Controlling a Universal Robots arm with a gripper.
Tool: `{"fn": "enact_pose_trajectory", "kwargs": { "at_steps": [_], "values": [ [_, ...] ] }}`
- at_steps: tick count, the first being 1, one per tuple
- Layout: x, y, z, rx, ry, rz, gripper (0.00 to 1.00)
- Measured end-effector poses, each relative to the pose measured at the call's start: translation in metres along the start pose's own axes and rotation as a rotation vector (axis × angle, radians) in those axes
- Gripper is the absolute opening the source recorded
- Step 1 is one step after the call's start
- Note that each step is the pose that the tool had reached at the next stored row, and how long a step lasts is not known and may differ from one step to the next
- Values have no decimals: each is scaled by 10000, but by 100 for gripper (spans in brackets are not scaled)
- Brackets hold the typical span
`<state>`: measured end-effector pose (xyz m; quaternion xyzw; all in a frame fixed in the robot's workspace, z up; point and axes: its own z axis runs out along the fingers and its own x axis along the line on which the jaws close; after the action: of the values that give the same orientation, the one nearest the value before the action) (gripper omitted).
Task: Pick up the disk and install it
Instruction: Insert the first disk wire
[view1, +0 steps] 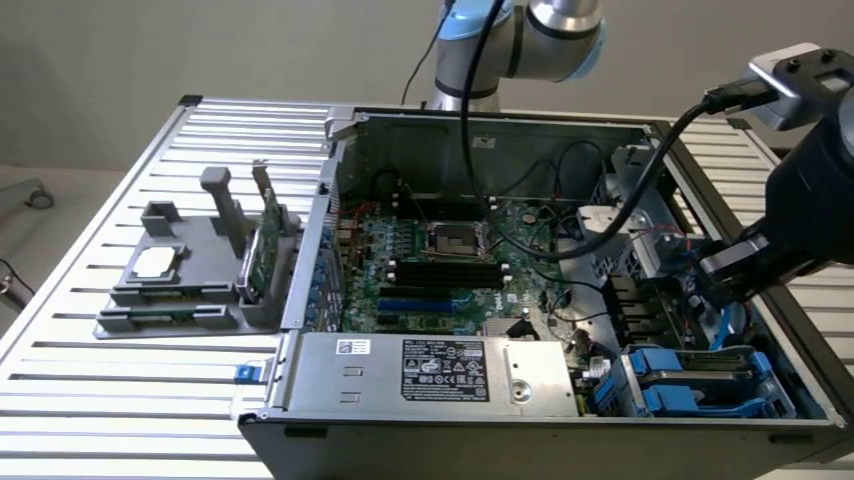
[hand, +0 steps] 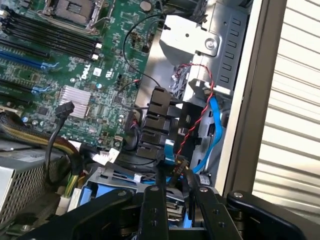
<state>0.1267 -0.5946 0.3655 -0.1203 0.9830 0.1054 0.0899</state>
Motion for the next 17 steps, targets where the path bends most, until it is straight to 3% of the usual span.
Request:
{"fn": "enact_pose_trajectory", "kwargs": {
  "at_steps": [2,5,11,17],
  "values": [
    [1,-1,4,87,-112,138,28],
    [2,-1,6,267,-260,258,28],
    [2,-3,6,453,-290,478,28],
    [4,-4,11,725,-338,946,28]
  ]
}}
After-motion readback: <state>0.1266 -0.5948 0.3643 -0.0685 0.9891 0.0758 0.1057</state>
